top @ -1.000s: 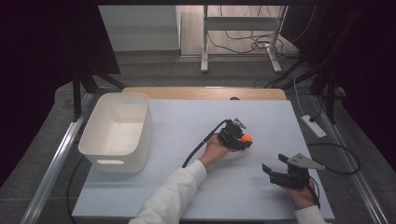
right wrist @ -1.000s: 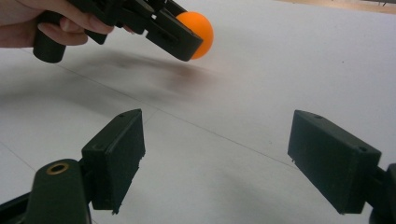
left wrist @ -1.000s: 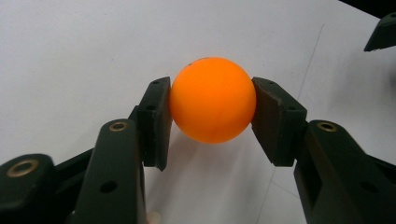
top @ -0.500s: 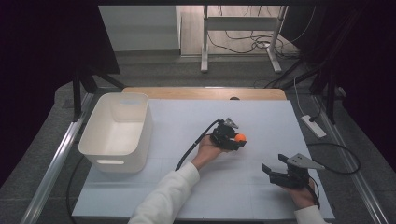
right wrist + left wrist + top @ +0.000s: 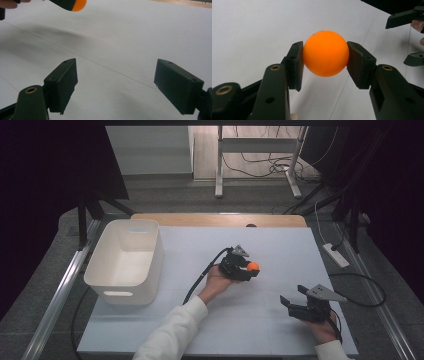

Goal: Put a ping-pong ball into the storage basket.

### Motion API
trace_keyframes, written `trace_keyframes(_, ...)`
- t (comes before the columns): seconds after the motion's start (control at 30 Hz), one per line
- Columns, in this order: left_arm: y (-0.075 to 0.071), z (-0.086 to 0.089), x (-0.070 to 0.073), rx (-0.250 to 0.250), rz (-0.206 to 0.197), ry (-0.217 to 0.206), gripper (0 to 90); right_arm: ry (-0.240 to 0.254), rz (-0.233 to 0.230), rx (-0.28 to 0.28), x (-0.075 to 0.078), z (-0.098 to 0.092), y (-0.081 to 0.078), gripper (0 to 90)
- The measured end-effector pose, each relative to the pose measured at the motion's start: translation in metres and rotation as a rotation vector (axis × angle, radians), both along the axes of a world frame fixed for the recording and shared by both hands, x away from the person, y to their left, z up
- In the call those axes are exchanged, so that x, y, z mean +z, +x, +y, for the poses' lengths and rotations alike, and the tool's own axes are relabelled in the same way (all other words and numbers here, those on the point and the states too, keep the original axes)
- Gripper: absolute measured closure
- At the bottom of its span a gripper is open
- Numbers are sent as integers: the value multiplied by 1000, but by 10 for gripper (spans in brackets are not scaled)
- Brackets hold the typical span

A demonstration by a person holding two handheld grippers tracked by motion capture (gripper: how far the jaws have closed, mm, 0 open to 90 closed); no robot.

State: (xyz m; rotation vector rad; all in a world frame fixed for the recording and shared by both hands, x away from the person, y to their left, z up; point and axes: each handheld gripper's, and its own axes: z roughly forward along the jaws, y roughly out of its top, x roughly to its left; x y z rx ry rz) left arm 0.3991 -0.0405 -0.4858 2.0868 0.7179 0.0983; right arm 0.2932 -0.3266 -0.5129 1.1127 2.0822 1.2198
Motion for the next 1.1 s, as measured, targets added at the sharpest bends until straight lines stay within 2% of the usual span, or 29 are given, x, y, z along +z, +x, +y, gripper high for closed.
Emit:
trace_keyframes(0.7,-13,24,11,24,-39,-31,506,-9,-3,0,0,1,0,189)
trace_keyframes(0.83,-17,27,16,28,-73,-27,506,-8,-3,0,0,1,0,189)
trace_keyframes(1.1,-21,33,18,36,-86,-27,506,-6,-3,1,1,1,-1,189)
